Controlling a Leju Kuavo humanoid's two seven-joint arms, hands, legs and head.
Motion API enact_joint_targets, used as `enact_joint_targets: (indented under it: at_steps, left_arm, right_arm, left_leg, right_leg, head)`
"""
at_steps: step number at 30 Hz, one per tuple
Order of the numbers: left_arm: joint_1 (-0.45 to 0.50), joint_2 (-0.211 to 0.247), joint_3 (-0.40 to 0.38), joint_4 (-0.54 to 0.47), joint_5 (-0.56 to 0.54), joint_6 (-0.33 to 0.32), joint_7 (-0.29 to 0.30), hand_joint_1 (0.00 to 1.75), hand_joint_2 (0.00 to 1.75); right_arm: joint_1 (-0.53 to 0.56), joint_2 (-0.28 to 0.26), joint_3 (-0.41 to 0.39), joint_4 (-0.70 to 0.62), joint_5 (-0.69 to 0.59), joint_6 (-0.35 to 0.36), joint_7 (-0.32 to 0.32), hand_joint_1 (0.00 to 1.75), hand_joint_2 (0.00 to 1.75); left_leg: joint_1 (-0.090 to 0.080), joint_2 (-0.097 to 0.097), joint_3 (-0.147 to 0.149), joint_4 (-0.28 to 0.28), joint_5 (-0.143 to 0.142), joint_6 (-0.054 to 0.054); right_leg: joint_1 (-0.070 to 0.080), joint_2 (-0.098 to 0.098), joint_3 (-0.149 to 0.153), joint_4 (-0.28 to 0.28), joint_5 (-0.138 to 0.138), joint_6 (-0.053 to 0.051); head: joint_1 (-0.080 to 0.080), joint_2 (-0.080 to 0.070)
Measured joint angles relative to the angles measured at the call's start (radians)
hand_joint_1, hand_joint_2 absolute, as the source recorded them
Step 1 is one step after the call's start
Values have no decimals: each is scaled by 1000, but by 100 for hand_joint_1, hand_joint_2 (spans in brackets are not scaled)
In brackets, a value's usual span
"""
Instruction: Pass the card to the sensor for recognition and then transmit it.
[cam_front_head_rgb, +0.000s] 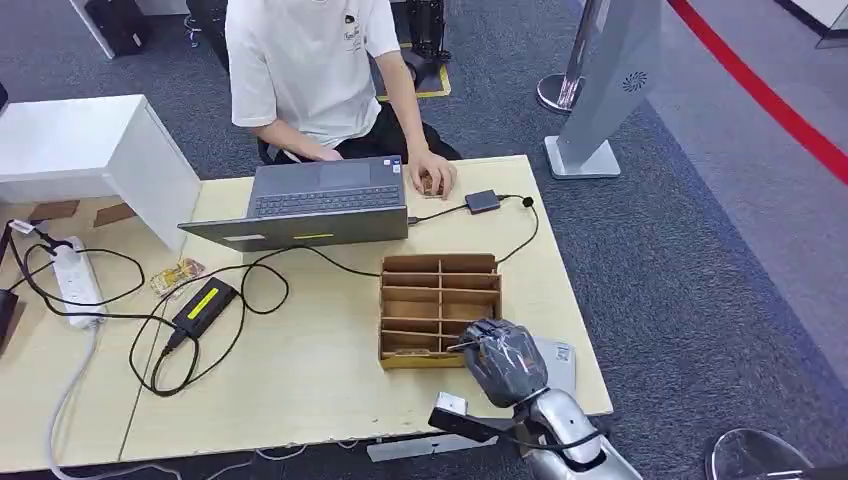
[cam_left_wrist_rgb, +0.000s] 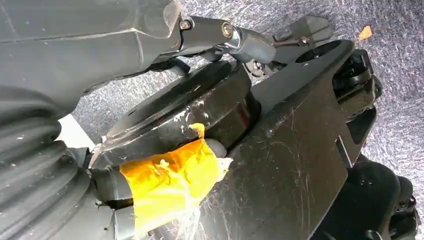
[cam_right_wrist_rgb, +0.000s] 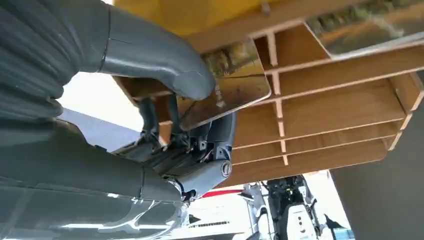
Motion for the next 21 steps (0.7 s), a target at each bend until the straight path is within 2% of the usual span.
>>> enact_joint_targets:
  at_steps: [5,8,13,21]
  left_arm:
    - [0,0,0,0,-1,-2,0,0,175]
    - [1,0,1,0,-5,-2,-17,0,175]
    - [3,-2,1,0,-10,54,-53,0,175]
    - [3,-4,2,0,-20,57,-40,0,175]
  right_arm:
    - [0,3,0,5,0,-2,1,164,175]
    - [0,4,-1,7,0,-3,1,164,175]
    - [10,4,-10,6,1,-12,9,164,175]
    - [15,4,-28,-24,-2,-11,14,164,175]
  left_leg:
    - [0,0,0,0,0,0]
    - [0,0,0,0,0,0]
    - [0,0,0,0,0,0]
    - [0,0,0,0,0,0]
  right_leg:
    - [0,0,0,0,0,0]
    - [0,0,0,0,0,0]
    - [0,0,0,0,0,0]
    - [0,0,0,0,0,0]
  head:
    - [0,0]
    - [0,0]
    - [0,0]
    - [0,0]
